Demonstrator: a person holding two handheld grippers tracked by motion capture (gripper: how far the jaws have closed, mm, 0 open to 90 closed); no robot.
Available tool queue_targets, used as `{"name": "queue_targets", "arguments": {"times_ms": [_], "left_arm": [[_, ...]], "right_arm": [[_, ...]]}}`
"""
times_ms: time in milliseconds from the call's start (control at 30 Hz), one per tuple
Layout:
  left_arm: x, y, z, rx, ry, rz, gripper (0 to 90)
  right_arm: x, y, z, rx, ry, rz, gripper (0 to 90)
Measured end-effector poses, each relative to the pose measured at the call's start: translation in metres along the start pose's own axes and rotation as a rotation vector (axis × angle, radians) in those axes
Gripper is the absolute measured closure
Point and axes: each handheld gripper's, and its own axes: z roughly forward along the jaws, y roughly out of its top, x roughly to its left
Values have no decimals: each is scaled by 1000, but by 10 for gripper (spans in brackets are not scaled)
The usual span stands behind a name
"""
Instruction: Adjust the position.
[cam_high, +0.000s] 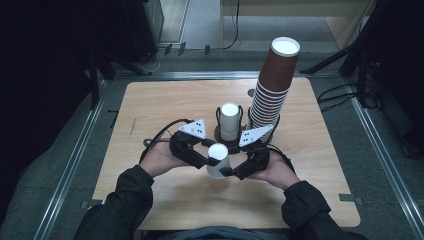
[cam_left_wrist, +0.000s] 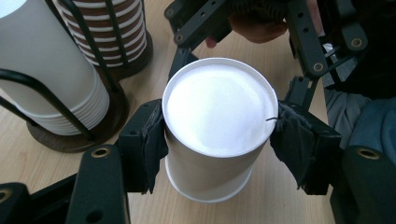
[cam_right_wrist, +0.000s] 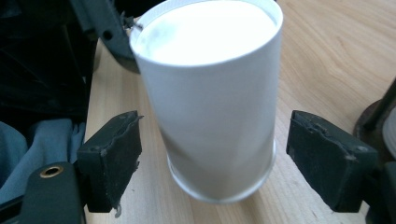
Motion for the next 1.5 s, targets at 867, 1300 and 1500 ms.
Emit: {"name": "queue_targets", "arguments": {"times_ms": [867,1300,1500], "left_arm": [[-6,5,11,15,-24,13,364],[6,-2,-2,-36,-38,-106,181],[8,-11,-6,-58,-27,-134,94]], "right_arm": [[5,4,9,32,4,-49,309],[1,2,4,14,-18,-79,323],[-1,0,-3,-29,-20,-79,327]]}}
